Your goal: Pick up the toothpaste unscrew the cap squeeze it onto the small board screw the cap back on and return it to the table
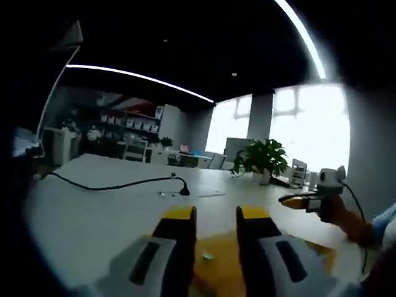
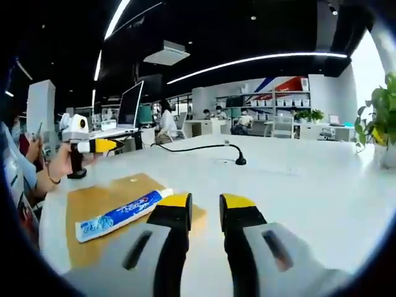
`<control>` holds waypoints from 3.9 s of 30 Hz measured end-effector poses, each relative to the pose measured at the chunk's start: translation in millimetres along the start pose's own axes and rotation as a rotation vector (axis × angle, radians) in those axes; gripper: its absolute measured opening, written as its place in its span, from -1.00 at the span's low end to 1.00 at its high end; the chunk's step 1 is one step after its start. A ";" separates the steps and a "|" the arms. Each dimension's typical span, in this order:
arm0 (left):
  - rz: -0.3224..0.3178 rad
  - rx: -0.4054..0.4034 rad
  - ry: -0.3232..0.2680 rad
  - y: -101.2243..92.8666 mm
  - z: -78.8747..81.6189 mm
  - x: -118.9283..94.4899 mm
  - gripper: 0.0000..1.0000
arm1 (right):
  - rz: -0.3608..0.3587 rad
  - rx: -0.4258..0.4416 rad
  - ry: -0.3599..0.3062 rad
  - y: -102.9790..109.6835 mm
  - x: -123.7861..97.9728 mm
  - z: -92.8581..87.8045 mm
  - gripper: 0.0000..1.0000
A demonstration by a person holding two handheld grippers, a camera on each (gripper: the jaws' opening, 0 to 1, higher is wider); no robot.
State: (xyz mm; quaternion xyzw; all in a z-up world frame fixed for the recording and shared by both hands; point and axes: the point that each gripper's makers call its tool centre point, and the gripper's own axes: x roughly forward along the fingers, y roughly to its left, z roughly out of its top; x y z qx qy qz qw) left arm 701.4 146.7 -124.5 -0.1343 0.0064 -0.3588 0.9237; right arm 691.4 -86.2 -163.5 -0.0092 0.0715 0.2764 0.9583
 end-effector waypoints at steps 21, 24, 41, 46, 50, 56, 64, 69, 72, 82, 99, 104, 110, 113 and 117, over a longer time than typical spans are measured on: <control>0.182 0.345 -0.065 7.2 23.6 -6.8 0.99 | -0.454 -0.017 -0.030 -62.4 -40.8 14.9 0.89; 0.196 0.318 -0.049 17.3 19.1 -5.0 0.99 | -0.498 -0.058 -0.075 -68.5 -47.8 25.0 0.97; 0.217 0.325 -0.084 31.4 23.5 -4.4 0.91 | -0.538 -0.068 -0.024 -82.5 -43.4 7.4 0.99; 0.242 0.326 -0.116 36.0 33.1 -12.0 0.77 | -0.461 0.004 0.000 -73.2 -41.0 0.4 0.98; 0.199 0.255 -0.088 31.9 24.8 -8.2 0.80 | -0.439 0.004 0.031 -65.1 -37.4 -2.1 0.97; 0.177 0.207 -0.046 29.6 12.4 -3.3 0.79 | -0.481 -0.035 0.037 -73.1 -39.2 -3.2 0.96; 0.170 0.200 -0.042 27.8 11.5 -3.6 0.78 | -0.509 -0.032 0.024 -80.7 -45.0 -0.7 0.94; 0.160 0.205 -0.029 25.7 7.8 -1.4 0.77 | -0.496 -0.031 0.026 -78.8 -44.0 -0.8 0.94; 0.158 0.213 -0.021 25.1 5.9 -0.4 0.77 | -0.488 -0.033 0.028 -77.1 -43.0 -1.0 0.94; 0.149 0.191 -0.023 24.1 9.5 -3.2 0.76 | -0.462 -0.033 0.025 -70.4 -41.3 0.7 0.93; 0.140 0.179 -0.045 19.4 19.2 -7.7 0.74 | -0.452 -0.043 0.005 -67.0 -44.1 7.3 0.92; 0.153 0.181 -0.056 21.8 24.2 -10.6 0.73 | -0.452 -0.047 -0.016 -66.2 -47.7 13.1 0.92; 0.169 0.212 -0.063 23.3 28.4 -12.4 0.71 | -0.451 -0.047 -0.054 -64.5 -53.8 23.2 0.92; 0.180 0.226 -0.055 25.5 28.1 -12.7 0.71 | -0.468 -0.053 -0.088 -65.8 -58.6 30.1 0.90; 0.183 0.237 -0.036 27.3 24.0 -11.2 0.71 | -0.481 -0.059 -0.093 -68.5 -61.2 32.0 0.89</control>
